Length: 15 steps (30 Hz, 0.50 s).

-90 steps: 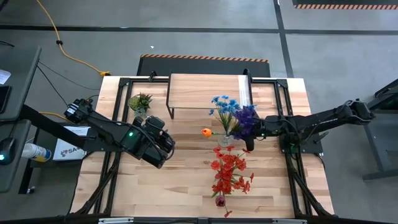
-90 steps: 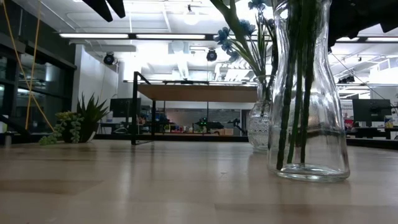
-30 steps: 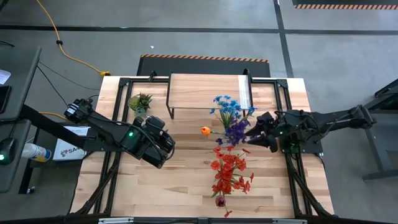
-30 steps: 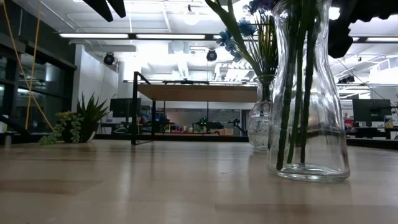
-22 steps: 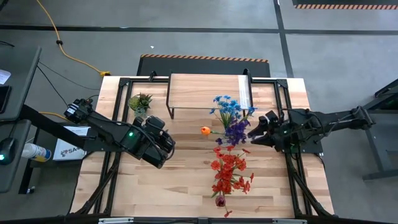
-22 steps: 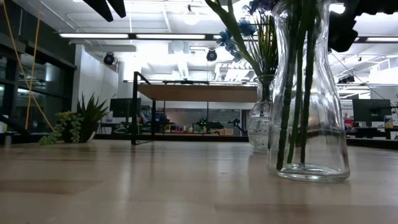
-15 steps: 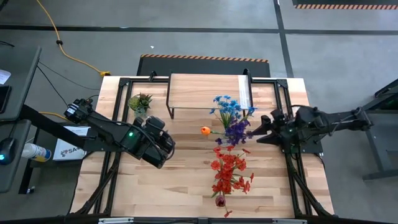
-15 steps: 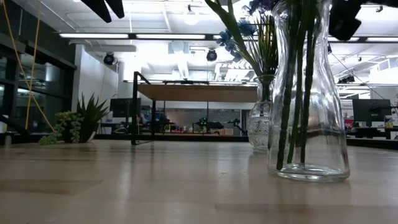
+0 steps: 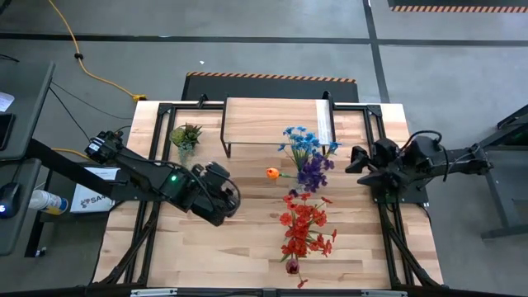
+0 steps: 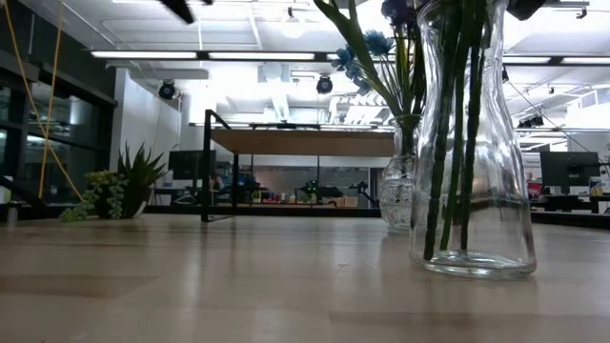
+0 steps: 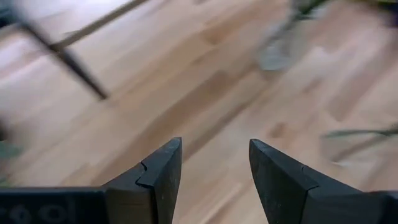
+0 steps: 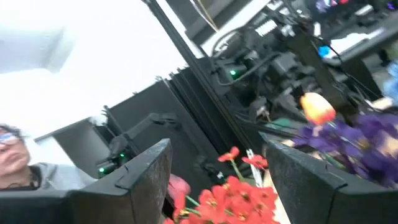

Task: Pick and place flowers into a vace then onto a shelf
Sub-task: Put the bottom transparent vase with flowers on the shelf

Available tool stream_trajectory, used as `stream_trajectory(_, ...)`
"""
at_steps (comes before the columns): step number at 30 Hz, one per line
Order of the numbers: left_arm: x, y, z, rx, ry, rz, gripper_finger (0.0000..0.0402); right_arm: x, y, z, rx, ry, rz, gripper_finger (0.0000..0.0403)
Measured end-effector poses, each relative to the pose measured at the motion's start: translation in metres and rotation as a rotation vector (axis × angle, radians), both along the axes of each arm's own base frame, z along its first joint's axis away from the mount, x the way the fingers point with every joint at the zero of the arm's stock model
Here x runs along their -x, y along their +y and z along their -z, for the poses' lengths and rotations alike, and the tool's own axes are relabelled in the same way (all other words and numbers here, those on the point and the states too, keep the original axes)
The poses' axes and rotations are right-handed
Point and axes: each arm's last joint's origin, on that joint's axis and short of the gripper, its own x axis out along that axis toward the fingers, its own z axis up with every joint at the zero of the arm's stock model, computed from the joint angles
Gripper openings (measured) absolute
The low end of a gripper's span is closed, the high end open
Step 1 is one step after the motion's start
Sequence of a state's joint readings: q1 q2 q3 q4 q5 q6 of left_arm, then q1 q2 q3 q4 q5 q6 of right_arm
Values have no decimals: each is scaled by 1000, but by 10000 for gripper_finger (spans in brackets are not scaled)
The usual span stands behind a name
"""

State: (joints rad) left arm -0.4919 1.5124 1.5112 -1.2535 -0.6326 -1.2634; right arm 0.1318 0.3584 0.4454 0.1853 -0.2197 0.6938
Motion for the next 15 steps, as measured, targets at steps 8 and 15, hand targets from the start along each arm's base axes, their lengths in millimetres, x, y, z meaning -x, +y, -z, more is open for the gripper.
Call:
stream_trajectory(8,-9,-25,1,8,-39,208,218,1,1,-3,10,-33,-41,252)
stream_trajectory(15,-11,-63,25,40,-24,206,218,2,2,-5,14,-53,-73,252)
